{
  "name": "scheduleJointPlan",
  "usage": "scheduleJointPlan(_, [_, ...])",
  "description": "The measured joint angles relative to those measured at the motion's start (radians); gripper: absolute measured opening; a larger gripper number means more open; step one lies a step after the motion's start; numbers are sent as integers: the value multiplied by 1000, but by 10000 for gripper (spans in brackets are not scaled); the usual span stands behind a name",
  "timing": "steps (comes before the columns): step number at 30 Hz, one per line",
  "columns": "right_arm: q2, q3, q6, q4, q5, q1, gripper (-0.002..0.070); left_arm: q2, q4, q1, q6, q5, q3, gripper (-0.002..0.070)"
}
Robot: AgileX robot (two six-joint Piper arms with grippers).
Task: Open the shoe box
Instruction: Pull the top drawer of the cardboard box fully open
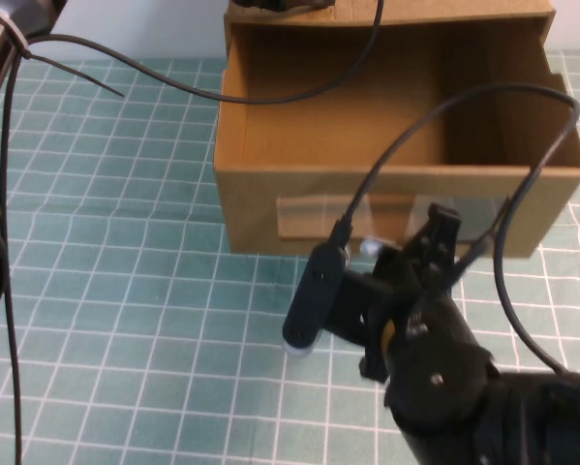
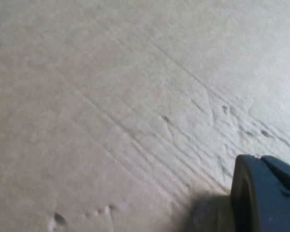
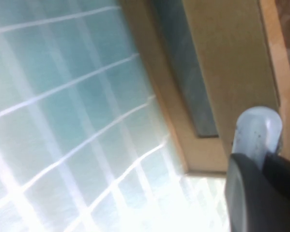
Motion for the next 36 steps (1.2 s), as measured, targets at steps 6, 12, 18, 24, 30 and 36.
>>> scheduleJointPlan(6, [-26, 14, 15, 56, 11, 34, 8, 0, -3, 0, -4, 0, 0, -6])
scheduleJointPlan(12, [-26, -6, 68, 68, 4, 34, 110, 2, -4, 0, -4, 0, 0, -6])
scheduleJointPlan(18, [-61, -73, -12, 171, -64, 38, 396, 2, -6, 0, -4, -2, 0, -6])
scheduleJointPlan(24, [-224, -84, -228, 403, -300, 45, 446, -7, 35, -2, -52, 25, -56, -6])
scheduleJointPlan(30, [-438, -84, -367, 616, -315, 47, 437, -71, 110, -6, -113, 112, -195, -5])
scheduleJointPlan(36, [-675, -155, -381, 659, -191, 47, 173, -269, 229, -7, -183, 130, -286, -5])
